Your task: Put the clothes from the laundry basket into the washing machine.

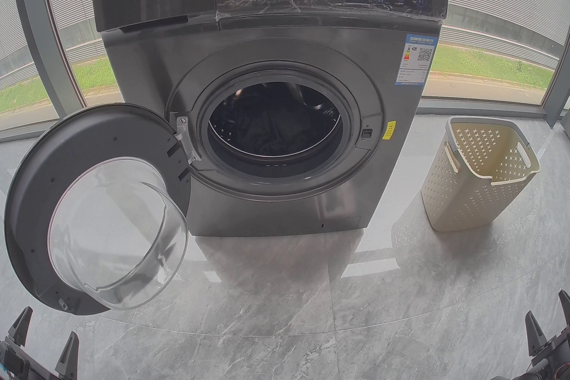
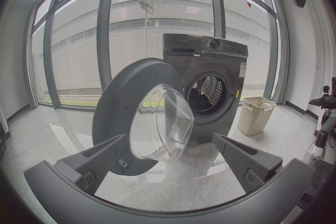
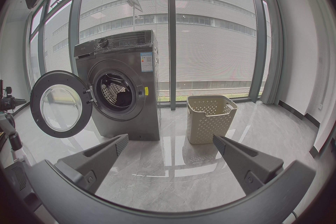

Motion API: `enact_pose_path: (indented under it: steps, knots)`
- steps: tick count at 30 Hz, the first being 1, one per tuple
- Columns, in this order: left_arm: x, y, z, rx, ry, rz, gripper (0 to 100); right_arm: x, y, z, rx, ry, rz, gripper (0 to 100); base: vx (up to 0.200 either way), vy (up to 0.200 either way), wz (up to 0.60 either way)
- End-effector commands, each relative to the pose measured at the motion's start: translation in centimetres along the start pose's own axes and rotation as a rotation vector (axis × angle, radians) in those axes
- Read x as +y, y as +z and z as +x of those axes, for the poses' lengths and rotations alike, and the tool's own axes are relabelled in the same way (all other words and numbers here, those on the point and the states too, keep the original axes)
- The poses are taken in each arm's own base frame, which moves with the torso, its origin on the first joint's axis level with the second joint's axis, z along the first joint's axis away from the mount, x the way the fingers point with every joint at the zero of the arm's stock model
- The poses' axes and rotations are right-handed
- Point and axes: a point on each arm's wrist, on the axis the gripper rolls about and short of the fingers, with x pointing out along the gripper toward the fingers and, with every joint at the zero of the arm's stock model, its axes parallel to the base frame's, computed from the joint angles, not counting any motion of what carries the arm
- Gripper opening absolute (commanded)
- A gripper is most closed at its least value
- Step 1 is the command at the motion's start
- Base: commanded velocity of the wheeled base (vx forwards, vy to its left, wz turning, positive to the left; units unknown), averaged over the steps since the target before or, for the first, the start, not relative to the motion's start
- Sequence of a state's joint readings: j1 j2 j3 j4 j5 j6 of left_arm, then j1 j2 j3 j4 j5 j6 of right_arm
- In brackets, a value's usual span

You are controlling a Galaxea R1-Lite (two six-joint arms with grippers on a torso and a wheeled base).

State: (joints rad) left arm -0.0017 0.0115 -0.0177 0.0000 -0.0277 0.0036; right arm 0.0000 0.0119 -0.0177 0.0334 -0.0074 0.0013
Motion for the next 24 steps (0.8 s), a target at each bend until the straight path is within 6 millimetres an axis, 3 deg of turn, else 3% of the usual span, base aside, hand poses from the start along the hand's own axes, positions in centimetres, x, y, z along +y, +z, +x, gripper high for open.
enact_pose_path:
  steps: [1, 12, 18, 24]
  knots:
    - [0.01, -0.47, 0.03, 0.005, 0.005, 0.001, 100, 0.0, -0.17, -0.01, -0.002, 0.0, 0.0, 100, 0.0, 0.0, 0.0]
    - [0.05, -0.52, 0.04, 0.006, 0.025, -0.004, 100, 0.0, -0.17, -0.01, -0.002, 0.0, 0.0, 100, 0.0, 0.0, 0.0]
    - [0.05, -0.52, 0.04, 0.006, 0.025, -0.002, 100, 0.0, -0.17, -0.01, -0.002, 0.0, 0.0, 100, -0.2, 0.0, 0.0]
    - [0.06, -0.52, 0.04, 0.006, 0.026, -0.002, 100, 0.0, -0.17, -0.01, -0.002, 0.0, 0.0, 100, 0.0, 0.0, 0.0]
